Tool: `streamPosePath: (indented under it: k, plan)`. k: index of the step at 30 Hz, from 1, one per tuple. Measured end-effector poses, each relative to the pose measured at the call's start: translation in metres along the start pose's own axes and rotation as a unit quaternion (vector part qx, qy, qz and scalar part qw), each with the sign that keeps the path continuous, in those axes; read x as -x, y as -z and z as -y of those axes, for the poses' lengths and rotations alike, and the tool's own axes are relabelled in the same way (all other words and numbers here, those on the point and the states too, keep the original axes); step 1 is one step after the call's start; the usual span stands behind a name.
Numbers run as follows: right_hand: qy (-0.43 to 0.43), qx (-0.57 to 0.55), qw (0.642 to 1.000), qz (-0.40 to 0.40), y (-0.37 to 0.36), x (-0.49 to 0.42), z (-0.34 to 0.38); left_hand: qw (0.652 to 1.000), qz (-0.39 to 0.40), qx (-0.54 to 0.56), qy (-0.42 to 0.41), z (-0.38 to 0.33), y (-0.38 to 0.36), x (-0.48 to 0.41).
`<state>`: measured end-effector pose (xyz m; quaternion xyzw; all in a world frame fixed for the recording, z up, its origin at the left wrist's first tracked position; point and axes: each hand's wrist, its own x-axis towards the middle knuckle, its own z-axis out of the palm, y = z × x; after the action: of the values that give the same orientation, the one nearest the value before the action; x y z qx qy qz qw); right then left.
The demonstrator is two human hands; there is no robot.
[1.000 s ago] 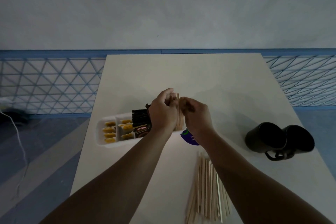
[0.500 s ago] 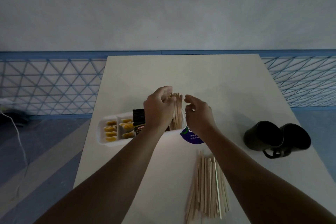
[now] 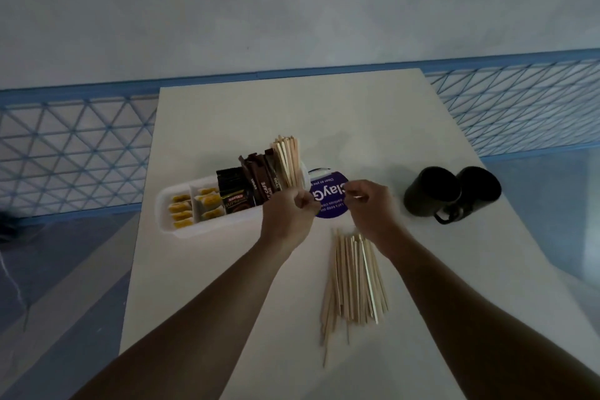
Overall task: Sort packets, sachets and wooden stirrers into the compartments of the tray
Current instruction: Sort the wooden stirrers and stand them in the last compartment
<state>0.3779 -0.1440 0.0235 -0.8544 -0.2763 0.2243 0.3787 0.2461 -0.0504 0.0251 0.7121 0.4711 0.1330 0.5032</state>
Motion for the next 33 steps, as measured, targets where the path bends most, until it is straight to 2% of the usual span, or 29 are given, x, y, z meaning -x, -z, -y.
streamPosePath:
  k: [7,15,33]
  plan:
    - [-0.08,0.041,0.996,-0.007,0.013,0.038,-0.042,0.987,0.101,-0.097,0.083,0.018,-0.034,0.03]
    - [-0.162,0.082,0.983,0.019,0.019,0.066,-0.067,0.971,0.131,-0.164,0.111,0.029,-0.061,0.045]
    - [-0.174,0.083,0.98,0.042,0.002,0.07,-0.062,0.972,0.069,-0.201,0.101,0.026,-0.085,0.052]
